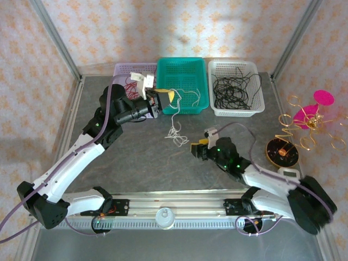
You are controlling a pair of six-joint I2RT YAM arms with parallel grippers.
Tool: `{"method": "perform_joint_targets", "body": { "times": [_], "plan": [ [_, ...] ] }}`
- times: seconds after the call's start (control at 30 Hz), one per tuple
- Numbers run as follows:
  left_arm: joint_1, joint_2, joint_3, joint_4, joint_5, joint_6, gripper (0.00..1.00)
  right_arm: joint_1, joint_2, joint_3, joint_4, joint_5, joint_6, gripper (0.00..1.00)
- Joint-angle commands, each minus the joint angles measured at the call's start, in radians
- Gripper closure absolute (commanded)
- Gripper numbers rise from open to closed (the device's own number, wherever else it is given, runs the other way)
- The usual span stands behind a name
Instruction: Untangle the cables
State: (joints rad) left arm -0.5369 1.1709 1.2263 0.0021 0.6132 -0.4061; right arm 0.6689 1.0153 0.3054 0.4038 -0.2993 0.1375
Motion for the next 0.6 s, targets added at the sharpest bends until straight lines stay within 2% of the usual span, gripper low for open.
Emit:
{"method": "perform_joint_targets", "body": {
  "times": [0.0,0.1,0.27,0.33,0.43,0.57],
  "plan": [
    [-0.008,-0.007,0.022,-0.02,0.033,-0.02,1.0,0.006,-0.108,0.007,-0.005,-0.099,-0.096,0.43],
    [-0.008,-0.011,0.025,-0.041,0.049,-0.016,1.0,0.006,-0.085,0.086,0.028,-0.193,-0.143,0.41],
    [-0.011,-0.019,0.021,-0.058,0.061,-0.019,1.0,0.029,0.098,0.273,0.137,-0.322,-0.181,0.41],
    [-0.012,-0.024,0.018,-0.066,0.062,-0.019,1.0,0.046,0.196,0.353,0.155,-0.288,-0.205,0.41],
    [-0.017,-0.031,0.015,-0.072,0.061,-0.022,1.0,0.048,0.307,0.412,0.269,-0.22,-0.156,0.43],
    [-0.029,-0.043,0.029,-0.079,0.054,-0.027,1.0,0.048,0.449,0.468,0.296,-0.024,-0.049,0.5]
  ]
}}
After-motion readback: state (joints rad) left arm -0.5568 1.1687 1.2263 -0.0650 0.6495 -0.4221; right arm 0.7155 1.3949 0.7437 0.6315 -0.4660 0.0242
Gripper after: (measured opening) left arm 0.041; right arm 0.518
